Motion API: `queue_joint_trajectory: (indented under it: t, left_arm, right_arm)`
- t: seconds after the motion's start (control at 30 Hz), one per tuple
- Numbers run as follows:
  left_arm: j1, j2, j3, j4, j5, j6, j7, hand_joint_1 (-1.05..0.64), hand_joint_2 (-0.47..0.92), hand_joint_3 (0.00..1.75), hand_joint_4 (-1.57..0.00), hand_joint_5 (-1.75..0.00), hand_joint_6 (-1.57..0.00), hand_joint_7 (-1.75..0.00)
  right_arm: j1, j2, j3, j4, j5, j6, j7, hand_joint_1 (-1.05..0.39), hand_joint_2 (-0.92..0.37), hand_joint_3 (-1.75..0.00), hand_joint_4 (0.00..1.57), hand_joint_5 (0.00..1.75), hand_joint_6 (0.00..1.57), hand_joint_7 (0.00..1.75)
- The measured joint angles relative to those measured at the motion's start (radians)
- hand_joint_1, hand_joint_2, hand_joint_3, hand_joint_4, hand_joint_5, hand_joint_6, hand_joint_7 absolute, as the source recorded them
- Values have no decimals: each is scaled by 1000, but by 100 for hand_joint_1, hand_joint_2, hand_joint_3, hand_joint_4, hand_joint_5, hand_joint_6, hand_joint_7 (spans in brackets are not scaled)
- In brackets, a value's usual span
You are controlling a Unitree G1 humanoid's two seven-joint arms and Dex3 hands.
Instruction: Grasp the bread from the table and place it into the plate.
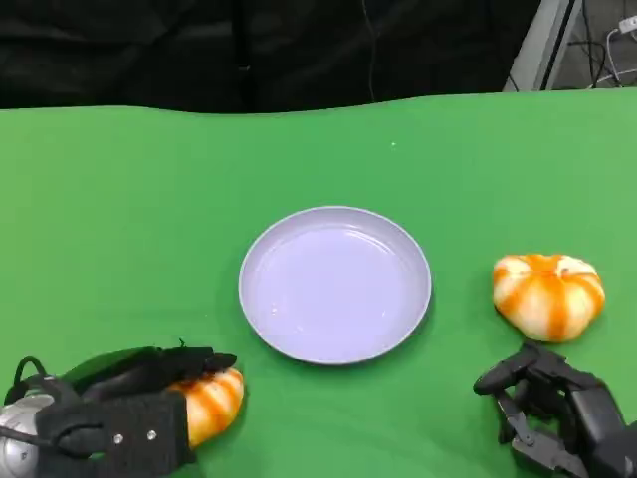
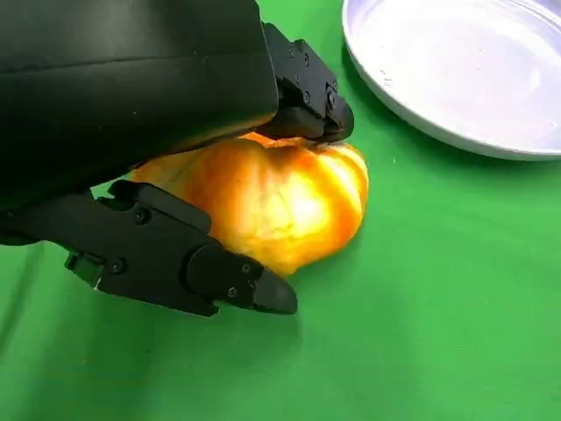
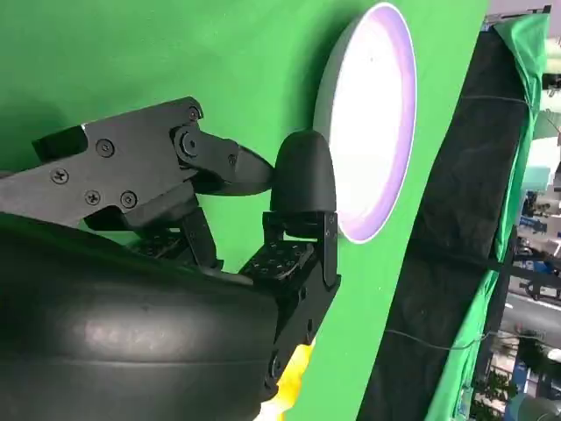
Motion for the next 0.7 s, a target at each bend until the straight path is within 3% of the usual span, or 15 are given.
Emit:
queue_joint_trajectory:
  t: [0.2, 0.37, 0.53, 0.7]
  left_arm:
    - [13, -5, -12, -2, 47, 5, 79, -1, 92, 23, -73, -7, -65, -6]
    - [29, -44, -12, 24, 92, -9, 253, 2, 92, 21, -111, -7, -100, -7]
    - [33, -67, -12, 41, 122, -9, 360, 4, 92, 19, -130, -7, -121, -7]
    - [35, -84, -5, 66, 121, -30, 445, -5, 92, 22, -151, -14, -138, -12]
  right_arm:
    - [0, 0, 0, 0, 1, 0, 0, -16, -82, -68, 68, 175, 74, 125]
    - [-1, 0, 0, 1, 0, 0, -2, -16, -82, -68, 68, 175, 74, 125]
    - [-1, 0, 0, 1, 0, 0, -4, -16, -82, -68, 68, 175, 74, 125]
    - [0, 0, 1, 0, 0, 1, -3, -16, -82, -68, 68, 175, 74, 126]
